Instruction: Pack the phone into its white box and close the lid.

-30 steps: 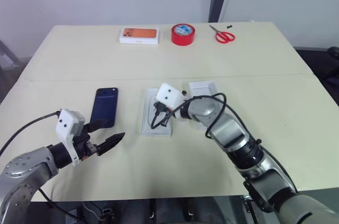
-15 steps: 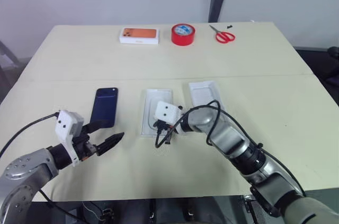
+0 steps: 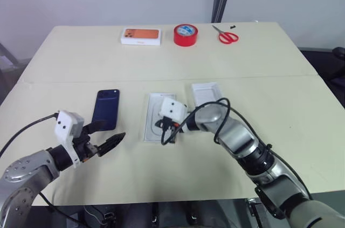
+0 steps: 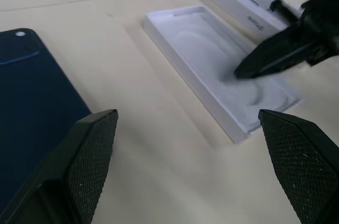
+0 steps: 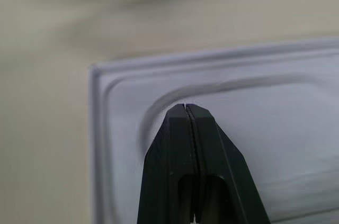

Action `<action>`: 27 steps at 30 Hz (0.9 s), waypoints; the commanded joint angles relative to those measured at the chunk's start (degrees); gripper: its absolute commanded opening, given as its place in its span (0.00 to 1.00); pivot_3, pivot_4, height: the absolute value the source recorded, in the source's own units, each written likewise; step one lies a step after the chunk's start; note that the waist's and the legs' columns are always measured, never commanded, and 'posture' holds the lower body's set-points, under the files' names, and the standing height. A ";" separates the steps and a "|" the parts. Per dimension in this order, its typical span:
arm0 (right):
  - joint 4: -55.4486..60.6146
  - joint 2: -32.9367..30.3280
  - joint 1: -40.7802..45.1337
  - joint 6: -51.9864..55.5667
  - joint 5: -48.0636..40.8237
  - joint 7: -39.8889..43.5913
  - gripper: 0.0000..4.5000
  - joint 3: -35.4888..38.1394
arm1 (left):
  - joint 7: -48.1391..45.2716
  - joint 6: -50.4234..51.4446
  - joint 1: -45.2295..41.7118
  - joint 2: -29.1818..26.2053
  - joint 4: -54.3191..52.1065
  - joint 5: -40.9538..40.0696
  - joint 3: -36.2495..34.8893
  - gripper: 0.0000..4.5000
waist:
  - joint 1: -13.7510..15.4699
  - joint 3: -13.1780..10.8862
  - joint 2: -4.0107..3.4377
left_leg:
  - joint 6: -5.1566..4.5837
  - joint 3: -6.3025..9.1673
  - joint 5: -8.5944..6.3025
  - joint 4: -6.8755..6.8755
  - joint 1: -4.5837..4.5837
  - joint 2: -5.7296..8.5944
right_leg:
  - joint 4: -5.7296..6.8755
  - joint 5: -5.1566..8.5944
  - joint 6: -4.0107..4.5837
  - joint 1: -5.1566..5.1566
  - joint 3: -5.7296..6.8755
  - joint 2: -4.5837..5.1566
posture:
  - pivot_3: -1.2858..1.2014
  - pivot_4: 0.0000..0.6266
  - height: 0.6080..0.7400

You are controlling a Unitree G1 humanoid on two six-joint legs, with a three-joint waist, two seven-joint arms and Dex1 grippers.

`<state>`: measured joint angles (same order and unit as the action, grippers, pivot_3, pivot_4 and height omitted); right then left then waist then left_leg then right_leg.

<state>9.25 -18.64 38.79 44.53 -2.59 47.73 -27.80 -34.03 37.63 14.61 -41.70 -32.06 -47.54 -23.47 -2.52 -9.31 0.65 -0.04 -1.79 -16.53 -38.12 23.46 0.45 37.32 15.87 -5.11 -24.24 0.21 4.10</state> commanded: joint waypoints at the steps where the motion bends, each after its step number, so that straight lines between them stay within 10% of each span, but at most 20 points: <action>1: 0.40 1.39 1.97 -1.51 -0.41 -1.39 0.01 1.72 | 3.04 1.37 -1.81 0.75 0.42 -1.10 -2.65 1.00 | 0.04 0.00 0.00 | 0.00 0.00 0.00 0.00 0.00 0.00 | 0.00 0.00 0.00 0.01 0.00 0.00 | 0.52 0.24 0.88; 12: -16.89 13.55 10.49 -6.32 6.15 -11.25 0.01 -1.39 | 30.63 24.57 -23.09 3.48 20.12 -9.46 -11.28 1.00 | 0.09 0.04 0.11 | 0.06 0.01 0.05 -0.06 0.01 0.01 | 0.24 -0.02 -0.04 -0.10 0.05 -0.06 | 0.52 0.24 0.88; 27: -30.29 22.46 13.74 -8.83 12.19 -12.50 0.01 -7.32 | 27.39 43.83 -38.11 4.70 33.37 -7.28 -0.54 1.00 | 0.14 0.10 0.19 | 0.51 0.01 0.31 -0.09 0.00 0.09 | 0.63 -0.02 -0.04 -0.24 0.07 -0.01 | 0.52 0.24 0.88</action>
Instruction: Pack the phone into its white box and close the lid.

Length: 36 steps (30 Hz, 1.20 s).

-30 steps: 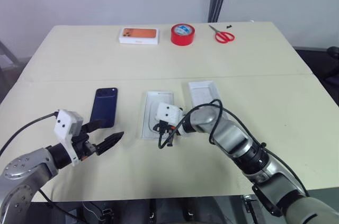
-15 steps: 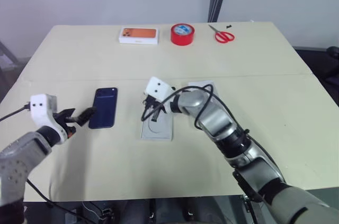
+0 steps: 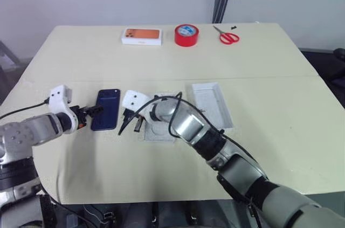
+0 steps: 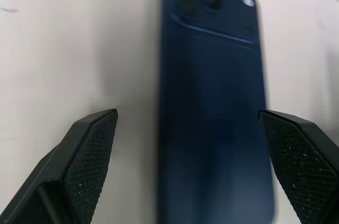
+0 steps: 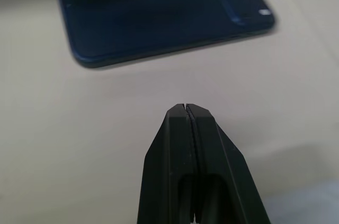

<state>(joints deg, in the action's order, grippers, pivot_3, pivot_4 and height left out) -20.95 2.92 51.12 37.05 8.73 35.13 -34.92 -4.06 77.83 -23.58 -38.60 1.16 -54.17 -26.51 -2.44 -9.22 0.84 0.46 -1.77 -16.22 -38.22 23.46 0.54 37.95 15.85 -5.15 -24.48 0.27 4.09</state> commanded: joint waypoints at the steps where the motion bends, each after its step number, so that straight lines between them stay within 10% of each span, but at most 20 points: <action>1: -0.35 1.04 1.36 -1.39 0.97 0.25 0.01 -0.18 | -3.10 4.40 -0.08 2.11 -0.23 -0.96 2.59 1.00 | 0.12 0.02 0.01 | 0.00 0.00 0.00 0.00 -0.01 0.01 | 0.01 0.00 0.00 0.01 0.00 0.01 | 0.52 0.24 0.88; 26: 2.39 -0.36 -1.69 -0.88 2.52 1.57 0.01 0.91 | 7.63 14.67 -6.81 22.14 0.69 -3.41 -24.86 1.00 | 1.21 0.14 0.08 | 0.02 0.03 0.00 -0.04 -0.08 0.05 | 0.00 0.00 0.00 0.09 0.01 0.03 | 0.52 0.24 0.88; 36: 5.79 -0.97 -1.91 0.63 2.67 2.38 0.00 1.45 | 10.28 14.67 -6.57 22.91 -0.17 -6.81 -26.46 0.14 | 1.18 0.17 0.24 | 0.06 0.04 0.01 -0.03 -0.05 0.03 | 0.00 0.00 0.00 0.04 0.01 0.02 | 0.52 0.24 0.88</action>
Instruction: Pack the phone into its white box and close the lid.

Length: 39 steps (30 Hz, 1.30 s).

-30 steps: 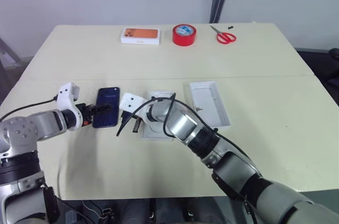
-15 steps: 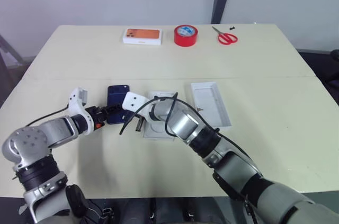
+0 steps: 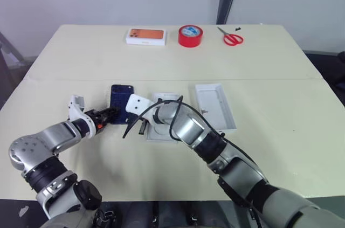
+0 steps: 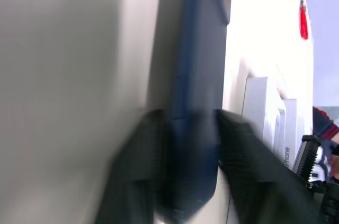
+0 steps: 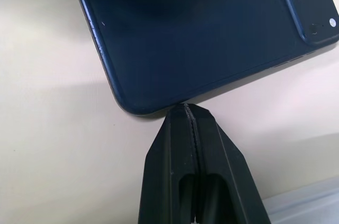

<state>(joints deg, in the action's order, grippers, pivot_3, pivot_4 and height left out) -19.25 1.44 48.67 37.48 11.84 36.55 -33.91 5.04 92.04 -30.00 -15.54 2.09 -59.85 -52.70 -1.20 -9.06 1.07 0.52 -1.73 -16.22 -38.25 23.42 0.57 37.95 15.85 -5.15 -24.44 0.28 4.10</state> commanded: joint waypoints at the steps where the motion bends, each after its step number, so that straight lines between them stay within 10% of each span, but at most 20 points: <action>1: 4.98 0.16 0.61 0.56 -0.48 1.21 0.00 0.67 | 1.62 0.46 -0.10 -0.10 -1.18 -1.71 -0.95 0.14 | -0.16 0.01 0.01 | 0.01 0.00 0.00 0.00 -0.01 0.00 | 0.00 0.00 0.00 0.01 0.00 0.00 | 0.52 0.24 0.88; 18: 28.30 -12.50 -2.01 8.92 -7.41 8.12 0.00 10.50 | 4.85 -0.52 5.81 2.33 -11.38 -20.07 -0.78 0.01 | -0.90 -0.03 0.09 | 0.04 0.02 0.02 0.04 0.08 -0.03 | -0.04 0.00 0.00 -0.07 0.00 0.00 | 0.52 0.24 0.88; 27: 33.02 -29.49 -10.88 4.09 -13.95 16.28 0.00 16.62 | 18.63 -19.23 19.76 0.44 -20.41 -46.29 25.57 0.01 | -0.30 -0.03 0.09 | -0.09 0.01 -0.05 0.06 0.07 -0.03 | -0.29 0.01 0.01 0.04 -0.02 0.02 | 0.52 0.24 0.88; 39: 35.19 -35.01 -16.22 0.57 -16.97 17.10 0.00 18.61 | 23.70 -35.83 22.23 -5.97 -19.69 -52.50 42.70 0.01 | 0.51 -0.07 0.04 | -0.06 -0.02 0.00 0.03 0.07 -0.05 | -0.47 0.02 0.04 0.14 -0.03 -0.01 | 0.52 0.24 0.88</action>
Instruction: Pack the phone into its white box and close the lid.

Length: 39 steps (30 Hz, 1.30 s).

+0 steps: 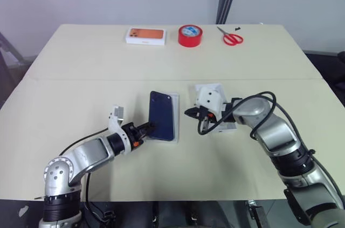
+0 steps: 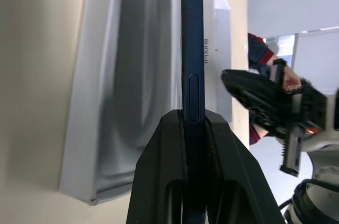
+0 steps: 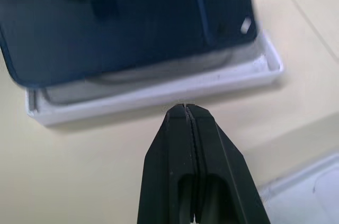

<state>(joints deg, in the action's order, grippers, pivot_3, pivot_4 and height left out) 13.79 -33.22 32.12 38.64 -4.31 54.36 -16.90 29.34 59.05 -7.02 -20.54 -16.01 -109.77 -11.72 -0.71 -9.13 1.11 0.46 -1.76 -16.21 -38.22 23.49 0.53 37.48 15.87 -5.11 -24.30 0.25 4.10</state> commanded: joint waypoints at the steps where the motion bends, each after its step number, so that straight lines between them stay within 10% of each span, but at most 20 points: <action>1: 2.00 -0.21 0.44 -0.59 -0.91 -1.02 0.00 1.61 | -0.81 -3.49 -0.95 -1.27 -1.46 -2.52 2.45 0.10 | 0.02 0.00 0.00 | -0.01 0.00 -0.01 0.00 0.00 0.00 | -0.04 0.00 0.00 0.03 0.01 0.00 | 0.52 0.24 0.88; 10: 1.83 0.36 1.20 -0.94 -1.65 -1.68 0.00 0.80 | -4.04 -4.97 -3.51 -5.91 0.05 -0.19 6.81 0.99 | 0.05 0.00 0.00 | -0.04 0.00 0.00 -0.02 -0.02 0.00 | -0.09 0.00 0.00 0.11 0.03 -0.03 | 0.52 0.24 0.88; 39: 1.80 0.12 1.96 0.97 -1.83 -3.66 0.00 -0.66 | -18.01 -0.83 -10.31 -27.65 -5.50 7.53 5.94 0.99 | -0.13 -0.03 -0.03 | -0.05 0.00 0.01 -0.01 -0.06 -0.04 | -0.13 0.00 0.00 0.17 0.03 -0.08 | 0.52 0.24 0.88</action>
<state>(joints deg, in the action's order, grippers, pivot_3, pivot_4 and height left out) 14.49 -32.85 32.44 39.36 -6.80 51.21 -17.36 13.37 59.24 -16.93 -47.20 -19.82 -104.55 -3.18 -0.84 -9.15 1.08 0.42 -1.75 -16.21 -38.23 23.44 0.48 37.36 15.87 -5.12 -24.14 0.28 4.01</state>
